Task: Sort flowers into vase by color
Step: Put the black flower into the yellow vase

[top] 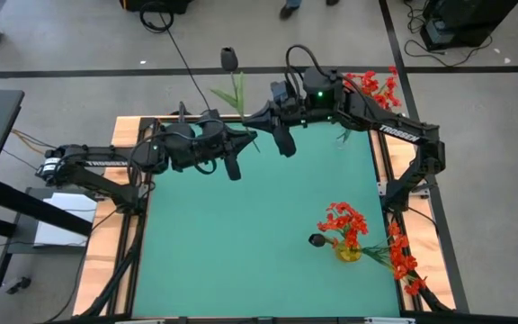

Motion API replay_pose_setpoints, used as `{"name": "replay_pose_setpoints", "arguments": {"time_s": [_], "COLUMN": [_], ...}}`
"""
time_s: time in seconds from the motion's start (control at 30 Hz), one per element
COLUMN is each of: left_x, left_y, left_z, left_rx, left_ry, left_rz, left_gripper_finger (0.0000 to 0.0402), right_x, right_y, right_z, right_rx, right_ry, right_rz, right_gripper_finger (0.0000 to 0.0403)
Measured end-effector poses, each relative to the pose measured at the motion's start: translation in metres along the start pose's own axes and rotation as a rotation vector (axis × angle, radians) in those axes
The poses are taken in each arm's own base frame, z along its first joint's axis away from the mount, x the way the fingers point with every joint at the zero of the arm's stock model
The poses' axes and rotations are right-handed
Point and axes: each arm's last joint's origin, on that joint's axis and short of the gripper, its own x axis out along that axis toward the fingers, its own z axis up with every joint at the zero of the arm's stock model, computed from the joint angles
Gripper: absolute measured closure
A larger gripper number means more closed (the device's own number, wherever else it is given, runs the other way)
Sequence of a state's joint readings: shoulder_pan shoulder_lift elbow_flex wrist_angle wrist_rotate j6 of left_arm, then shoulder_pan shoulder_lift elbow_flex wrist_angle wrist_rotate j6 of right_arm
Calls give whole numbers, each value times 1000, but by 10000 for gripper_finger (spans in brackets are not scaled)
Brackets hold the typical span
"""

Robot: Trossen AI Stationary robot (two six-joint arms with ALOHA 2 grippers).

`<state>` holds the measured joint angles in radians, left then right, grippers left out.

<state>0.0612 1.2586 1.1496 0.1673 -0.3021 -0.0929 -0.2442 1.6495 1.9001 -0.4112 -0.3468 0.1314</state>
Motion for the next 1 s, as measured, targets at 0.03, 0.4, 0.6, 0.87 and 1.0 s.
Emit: {"name": "replay_pose_setpoints", "arguments": {"time_s": [0.03,0.4,0.6,0.87,1.0], "left_x": [0,0,-1,0,0], "left_y": [0,1,2,2,2], "left_z": [0,-8,-14,-18,-19], "left_rx": [-1,-18,-18,-22,-27], "left_ry": [0,83,148,180,185], "left_rz": [-8,-15,-9,-5,-7], "left_gripper_finger": [389,394,395,396,394], "right_x": [0,-1,-4,-7,-6], "right_y": [0,-6,-11,-19,-18], "right_z": [0,0,5,6,4], "right_rx": [-1,34,69,116,59], "right_ry": [1,3,-49,-47,-30], "right_rz": [-2,-5,-2,-24,-1], "right_gripper_finger": [389,242,192,290,382]}}
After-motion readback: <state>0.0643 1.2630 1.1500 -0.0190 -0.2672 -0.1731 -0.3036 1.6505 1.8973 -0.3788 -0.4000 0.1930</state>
